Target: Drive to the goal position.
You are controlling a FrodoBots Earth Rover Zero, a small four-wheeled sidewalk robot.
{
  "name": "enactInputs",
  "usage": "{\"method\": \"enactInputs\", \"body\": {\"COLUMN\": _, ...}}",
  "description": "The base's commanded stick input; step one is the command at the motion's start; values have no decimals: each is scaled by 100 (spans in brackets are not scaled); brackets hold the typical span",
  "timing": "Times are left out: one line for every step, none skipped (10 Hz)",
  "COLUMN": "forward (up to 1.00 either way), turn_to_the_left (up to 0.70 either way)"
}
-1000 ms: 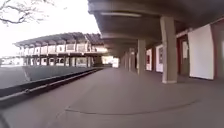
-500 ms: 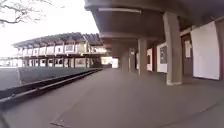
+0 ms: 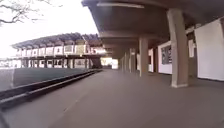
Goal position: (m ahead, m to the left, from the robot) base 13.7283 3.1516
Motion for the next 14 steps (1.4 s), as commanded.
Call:
{"method": "enactInputs", "body": {"forward": 70, "turn_to_the_left": 0}}
{"method": "enactInputs", "body": {"forward": 70, "turn_to_the_left": 0}}
{"method": "enactInputs", "body": {"forward": 70, "turn_to_the_left": 0}}
{"method": "enactInputs", "body": {"forward": 70, "turn_to_the_left": 0}}
{"method": "enactInputs", "body": {"forward": 70, "turn_to_the_left": 0}}
{"method": "enactInputs", "body": {"forward": 70, "turn_to_the_left": 0}}
{"method": "enactInputs", "body": {"forward": 70, "turn_to_the_left": 0}}
{"method": "enactInputs", "body": {"forward": 70, "turn_to_the_left": 0}}
{"method": "enactInputs", "body": {"forward": 70, "turn_to_the_left": 0}}
{"method": "enactInputs", "body": {"forward": 70, "turn_to_the_left": 0}}
{"method": "enactInputs", "body": {"forward": 70, "turn_to_the_left": 0}}
{"method": "enactInputs", "body": {"forward": 70, "turn_to_the_left": 0}}
{"method": "enactInputs", "body": {"forward": 70, "turn_to_the_left": 0}}
{"method": "enactInputs", "body": {"forward": 70, "turn_to_the_left": 0}}
